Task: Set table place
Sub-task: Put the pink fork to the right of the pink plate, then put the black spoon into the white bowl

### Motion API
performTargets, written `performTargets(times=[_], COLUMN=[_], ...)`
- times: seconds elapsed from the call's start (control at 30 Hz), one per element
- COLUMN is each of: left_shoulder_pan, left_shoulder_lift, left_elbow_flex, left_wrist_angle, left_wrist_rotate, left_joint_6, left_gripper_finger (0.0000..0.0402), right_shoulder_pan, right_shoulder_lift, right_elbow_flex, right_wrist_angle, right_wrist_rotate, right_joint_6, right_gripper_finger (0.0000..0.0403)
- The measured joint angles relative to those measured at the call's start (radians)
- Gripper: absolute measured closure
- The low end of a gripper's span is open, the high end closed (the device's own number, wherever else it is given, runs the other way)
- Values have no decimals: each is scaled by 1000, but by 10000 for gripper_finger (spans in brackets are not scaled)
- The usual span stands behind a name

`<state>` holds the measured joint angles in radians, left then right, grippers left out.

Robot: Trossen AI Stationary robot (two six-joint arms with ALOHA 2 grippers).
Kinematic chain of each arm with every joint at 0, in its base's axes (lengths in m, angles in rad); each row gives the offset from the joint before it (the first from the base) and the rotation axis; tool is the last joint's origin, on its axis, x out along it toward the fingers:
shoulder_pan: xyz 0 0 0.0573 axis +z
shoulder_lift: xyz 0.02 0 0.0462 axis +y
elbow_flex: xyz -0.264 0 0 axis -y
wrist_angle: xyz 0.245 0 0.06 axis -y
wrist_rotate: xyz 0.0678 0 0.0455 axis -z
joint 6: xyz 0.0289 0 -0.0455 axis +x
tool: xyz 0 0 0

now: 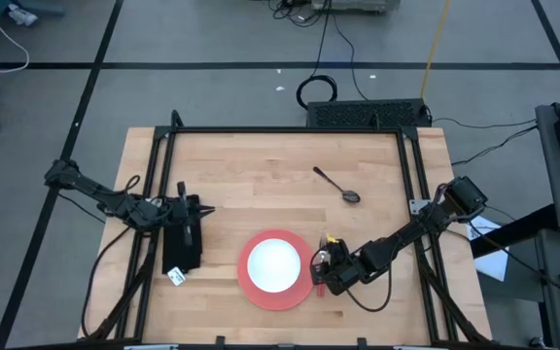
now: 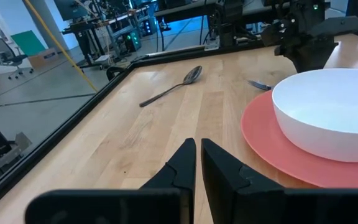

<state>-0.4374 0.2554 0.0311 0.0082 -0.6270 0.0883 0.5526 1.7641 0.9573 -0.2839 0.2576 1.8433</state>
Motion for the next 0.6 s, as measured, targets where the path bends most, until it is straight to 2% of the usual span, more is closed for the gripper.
performTargets(times=[0.6], left_shoulder_pan=[0], left_shoulder_lift=[0], left_elbow_flex=[0], left_wrist_angle=[0], left_wrist_rotate=[0], left_joint_6=[-11], left_gripper_finger=[371], right_shoulder_pan=[0], right_shoulder_lift=[-31], right_elbow_flex=[1], right_wrist_angle=[-50], right_wrist_rotate=[-29], right_joint_6=[-8], right_gripper_finger=[253])
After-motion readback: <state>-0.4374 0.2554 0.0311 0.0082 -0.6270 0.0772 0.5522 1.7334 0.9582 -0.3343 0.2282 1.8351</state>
